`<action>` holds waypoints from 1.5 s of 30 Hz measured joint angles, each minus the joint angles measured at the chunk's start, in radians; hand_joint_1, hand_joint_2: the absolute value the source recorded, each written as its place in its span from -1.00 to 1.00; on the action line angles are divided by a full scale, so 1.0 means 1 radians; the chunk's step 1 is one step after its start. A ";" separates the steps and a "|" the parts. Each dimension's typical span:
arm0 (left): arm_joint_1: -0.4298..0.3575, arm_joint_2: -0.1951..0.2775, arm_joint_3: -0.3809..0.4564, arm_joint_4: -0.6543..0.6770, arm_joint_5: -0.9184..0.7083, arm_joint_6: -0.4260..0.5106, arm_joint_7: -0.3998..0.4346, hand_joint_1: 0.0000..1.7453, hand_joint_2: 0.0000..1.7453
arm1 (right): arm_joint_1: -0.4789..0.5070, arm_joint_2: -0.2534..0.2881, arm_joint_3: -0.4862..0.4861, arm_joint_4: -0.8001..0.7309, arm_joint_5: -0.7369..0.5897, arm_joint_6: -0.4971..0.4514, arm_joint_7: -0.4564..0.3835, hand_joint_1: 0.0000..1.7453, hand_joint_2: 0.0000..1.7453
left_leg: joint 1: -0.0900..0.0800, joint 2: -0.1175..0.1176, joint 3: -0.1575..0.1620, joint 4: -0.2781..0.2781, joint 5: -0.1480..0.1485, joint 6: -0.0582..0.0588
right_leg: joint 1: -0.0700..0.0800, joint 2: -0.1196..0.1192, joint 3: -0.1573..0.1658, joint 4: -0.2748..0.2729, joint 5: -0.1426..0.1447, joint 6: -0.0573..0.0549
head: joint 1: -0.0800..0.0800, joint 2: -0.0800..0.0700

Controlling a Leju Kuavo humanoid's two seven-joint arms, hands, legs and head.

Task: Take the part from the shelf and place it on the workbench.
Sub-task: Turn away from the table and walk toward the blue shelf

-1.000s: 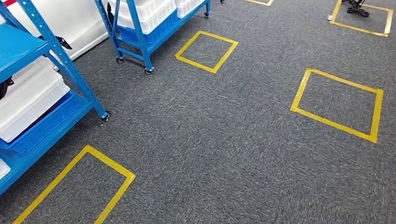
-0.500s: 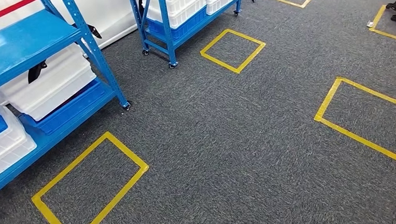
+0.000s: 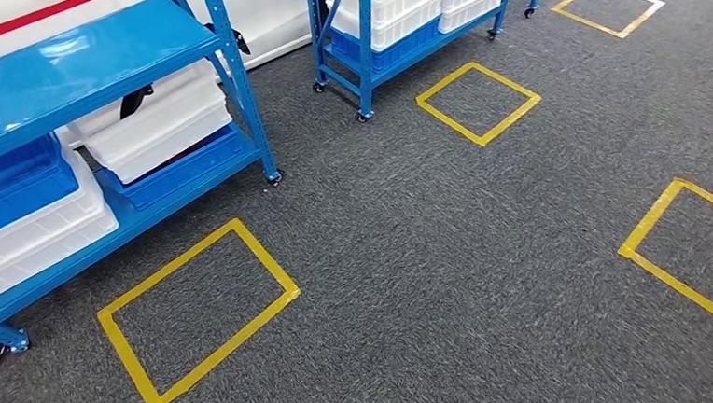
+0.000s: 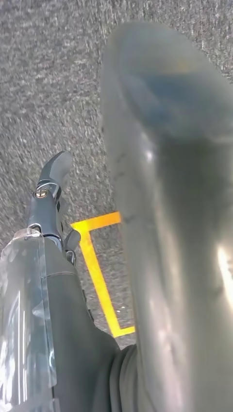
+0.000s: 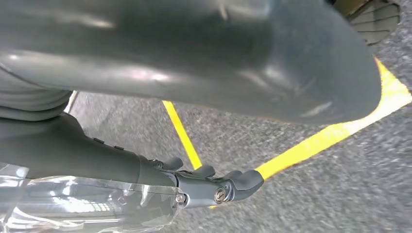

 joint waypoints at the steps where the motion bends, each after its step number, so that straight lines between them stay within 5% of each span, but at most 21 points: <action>1: 0.000 0.000 0.000 0.000 -0.002 0.000 0.002 -1.00 -1.00 | -0.002 -0.002 -0.002 0.004 0.000 -0.002 0.003 -1.00 -1.00 | 0.000 -0.009 -0.004 0.001 0.000 -0.006 | 0.001 0.010 0.006 -0.017 0.001 -0.003 | 0.000 0.000; 3: 0.003 0.003 0.000 0.000 -0.008 0.000 0.003 -1.00 -1.00 | -0.009 -0.005 -0.005 0.011 0.000 -0.006 0.008 -1.00 -1.00 | 0.002 -0.027 -0.009 -0.001 0.001 -0.019 | 0.003 -0.006 0.008 -0.022 0.002 -0.012 | 0.000 0.000; 5: 0.005 0.006 -0.001 0.000 -0.015 0.000 0.004 -1.00 -1.00 | -0.013 -0.008 -0.010 0.017 -0.002 -0.008 0.013 -1.00 -1.00 | 0.003 -0.002 -0.020 0.022 -0.014 -0.029 | 0.000 -0.030 0.014 -0.032 0.004 -0.026 | -0.002 0.000; 8: 0.000 0.007 -0.005 0.000 -0.027 -0.001 0.004 -1.00 -1.00 | -0.011 -0.014 -0.021 0.025 -0.008 -0.008 0.017 -1.00 -1.00 | 0.004 0.074 -0.102 0.187 -0.098 -0.040 | 0.002 -0.073 0.018 -0.038 0.003 -0.040 | -0.006 0.000; 10: 0.001 0.007 -0.013 0.000 -0.038 -0.001 0.000 -1.00 -1.00 | -0.010 -0.019 -0.028 0.029 -0.014 -0.007 0.019 -1.00 -1.00 | 0.008 0.088 -0.154 0.287 -0.129 -0.046 | 0.005 -0.101 0.019 -0.037 -0.001 -0.041 | -0.006 0.000; 12: 0.004 0.007 -0.022 0.000 -0.048 0.000 -0.005 -1.00 -1.00 | -0.010 -0.024 -0.035 0.031 -0.019 -0.002 0.020 -1.00 -1.00 | 0.009 0.098 -0.135 0.247 -0.086 -0.047 | 0.006 -0.126 0.023 -0.035 -0.006 -0.038 | -0.007 0.000; 15: 0.002 0.006 -0.033 0.000 -0.057 0.001 -0.014 -1.00 -1.00 | -0.010 -0.029 -0.047 0.033 -0.028 0.010 0.021 -1.00 -1.00 | 0.002 0.160 -0.035 0.051 -0.002 -0.032 | 0.010 -0.159 0.037 -0.033 -0.018 -0.026 | -0.005 0.000; 17: 0.001 0.003 -0.040 0.000 -0.061 0.002 -0.020 -1.00 -1.00 | -0.011 -0.032 -0.054 0.033 -0.032 0.017 0.024 -1.00 -1.00 | -0.006 0.174 -0.019 0.012 0.000 -0.017 | 0.014 -0.178 0.043 -0.032 -0.024 -0.015 | -0.003 0.000; 18: 0.001 0.001 -0.043 0.000 -0.062 0.004 -0.023 -1.00 -1.00 | -0.013 -0.033 -0.056 0.033 -0.033 0.021 0.026 -1.00 -1.00 | -0.006 0.160 -0.020 0.011 0.002 -0.010 | 0.015 -0.187 0.048 -0.033 -0.026 -0.009 | -0.002 0.000; 21: 0.004 -0.009 -0.048 0.000 -0.063 0.010 -0.028 -1.00 -1.00 | -0.015 -0.039 -0.066 0.033 -0.033 0.028 0.033 -1.00 -1.00 | 0.002 0.127 -0.013 -0.001 0.011 0.009 | 0.009 -0.136 0.034 0.016 -0.065 0.007 | -0.001 0.000; 23: 0.001 -0.014 -0.051 0.000 -0.062 0.016 -0.031 -1.00 -1.00 | -0.012 -0.043 -0.072 0.033 -0.033 0.030 0.038 -1.00 -1.00 | 0.003 0.105 -0.014 -0.002 0.014 0.017 | 0.007 -0.081 -0.026 0.136 -0.128 0.010 | 0.001 0.000; 25: 0.000 -0.017 -0.051 0.000 -0.060 0.021 -0.033 -1.00 -1.00 | -0.010 -0.045 -0.077 0.033 -0.035 0.030 0.042 -1.00 -1.00 | 0.001 0.079 -0.015 -0.001 0.015 0.018 | 0.008 -0.069 -0.085 0.239 -0.158 0.010 | 0.002 0.000; 27: 0.001 -0.022 -0.051 0.000 -0.056 0.024 -0.034 -1.00 -1.00 | -0.010 -0.048 -0.081 0.033 -0.038 0.032 0.046 -1.00 -1.00 | 0.000 0.050 -0.013 0.001 0.014 0.017 | 0.008 -0.063 -0.083 0.209 -0.108 0.006 | 0.002 0.000; 29: 0.001 -0.027 -0.051 0.000 -0.052 0.026 -0.034 -1.00 -1.00 | -0.010 -0.051 -0.085 0.033 -0.039 0.033 0.051 -1.00 -1.00 | -0.001 0.022 -0.011 0.004 0.011 0.013 | 0.007 -0.029 -0.031 0.076 -0.031 0.000 | 0.002 0.000; 32: 0.001 -0.031 -0.051 0.000 -0.051 0.029 -0.033 -1.00 -1.00 | -0.012 -0.054 -0.093 0.033 -0.039 0.036 0.057 -1.00 -1.00 | -0.003 -0.008 -0.018 0.009 0.009 -0.001 | 0.008 0.008 0.004 -0.017 0.000 -0.009 | 0.002 0.000; 34: 0.004 -0.032 -0.051 -0.001 -0.051 0.033 -0.032 -1.00 -1.00 | -0.015 -0.055 -0.095 0.034 -0.039 0.039 0.062 -1.00 -1.00 | -0.001 -0.020 -0.022 0.008 0.010 -0.013 | 0.006 -0.014 0.007 -0.024 0.004 -0.018 | 0.002 0.000; 36: 0.005 -0.032 -0.051 -0.001 -0.051 0.035 -0.032 -1.00 -1.00 | -0.015 -0.056 -0.096 0.035 -0.039 0.040 0.066 -1.00 -1.00 | -0.002 0.012 -0.038 0.042 -0.015 -0.023 | 0.003 -0.037 0.012 -0.032 0.007 -0.031 | 0.000 0.000; 39: 0.001 -0.034 -0.051 -0.002 -0.051 0.034 -0.033 -1.00 -1.00 | -0.011 -0.057 -0.100 0.035 -0.039 0.040 0.070 -1.00 -1.00 | 0.003 0.080 -0.125 0.220 -0.108 -0.037 | 0.005 -0.079 0.014 -0.035 0.004 -0.040 | -0.003 0.000; 41: 0.002 -0.035 -0.051 -0.002 -0.052 0.033 -0.035 -1.00 -1.00 | -0.011 -0.057 -0.103 0.035 -0.039 0.039 0.071 -1.00 -1.00 | 0.006 0.091 -0.157 0.288 -0.122 -0.041 | 0.008 -0.107 0.016 -0.034 0.000 -0.041 | -0.002 0.000; 43: 0.005 -0.035 -0.051 -0.002 -0.053 0.033 -0.037 -1.00 -1.00 | -0.013 -0.057 -0.104 0.036 -0.037 0.038 0.071 -1.00 -1.00 | 0.006 0.103 -0.112 0.205 -0.066 -0.037 | 0.009 -0.131 0.022 -0.033 -0.005 -0.038 | -0.003 0.000; 45: 0.005 -0.035 -0.051 -0.002 -0.054 0.033 -0.039 -1.00 -1.00 | -0.014 -0.057 -0.106 0.037 -0.036 0.037 0.071 -1.00 -1.00 | -0.001 0.146 -0.041 0.068 -0.012 -0.024 | 0.011 -0.152 0.031 -0.032 -0.012 -0.031 | -0.002 0.000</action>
